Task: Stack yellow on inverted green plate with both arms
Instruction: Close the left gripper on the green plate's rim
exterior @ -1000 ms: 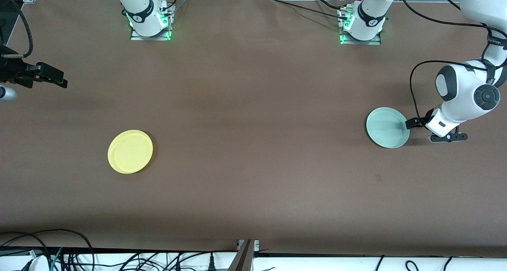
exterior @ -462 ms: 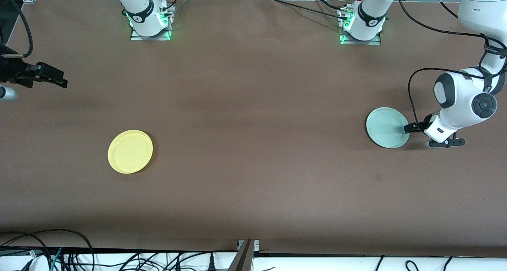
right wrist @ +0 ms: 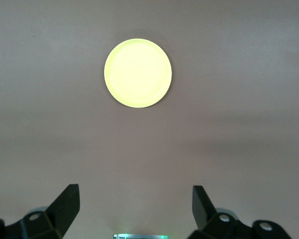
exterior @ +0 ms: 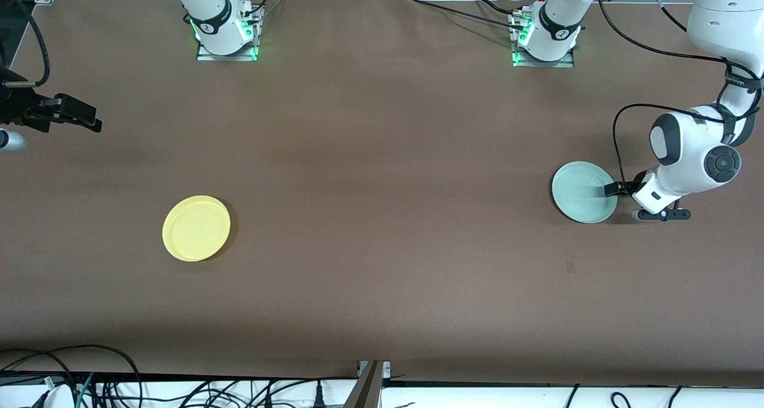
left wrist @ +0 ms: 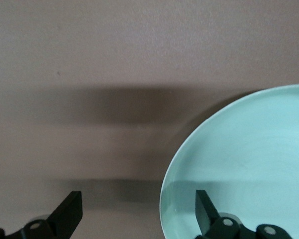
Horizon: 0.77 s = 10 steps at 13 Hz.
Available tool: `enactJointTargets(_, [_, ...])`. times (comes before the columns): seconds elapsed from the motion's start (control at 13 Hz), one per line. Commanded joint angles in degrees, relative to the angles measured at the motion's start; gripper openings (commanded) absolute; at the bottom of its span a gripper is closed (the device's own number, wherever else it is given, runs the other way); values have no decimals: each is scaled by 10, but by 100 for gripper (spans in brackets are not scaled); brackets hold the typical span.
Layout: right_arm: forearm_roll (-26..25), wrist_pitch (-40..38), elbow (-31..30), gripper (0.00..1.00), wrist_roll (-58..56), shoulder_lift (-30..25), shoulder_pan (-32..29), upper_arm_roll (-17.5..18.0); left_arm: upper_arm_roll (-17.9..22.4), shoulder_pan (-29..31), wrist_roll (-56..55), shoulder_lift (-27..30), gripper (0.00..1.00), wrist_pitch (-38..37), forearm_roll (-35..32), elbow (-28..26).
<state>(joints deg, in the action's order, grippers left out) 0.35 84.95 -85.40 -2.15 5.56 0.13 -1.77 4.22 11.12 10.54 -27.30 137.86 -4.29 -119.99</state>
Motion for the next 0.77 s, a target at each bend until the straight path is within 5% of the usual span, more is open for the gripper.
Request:
enactJointTargets(0.0, [10,-7,6,100,0,1,-2,0,-2,4,40,19,100,-53,14,2])
enactJointTargets(0.31, [10,-7,7,100,0,1,-3,0,-2,4,41,23,100,-67,21,-3])
enactJointTargets(0.54, [9,-7,6,100,1,1,-3,1,-2,4,41,21,75,-67,23,-2])
enactJointTargets(0.69, [9,-7,7,100,0,1,-3,0,-2,3,35,18,70,-67,23,1])
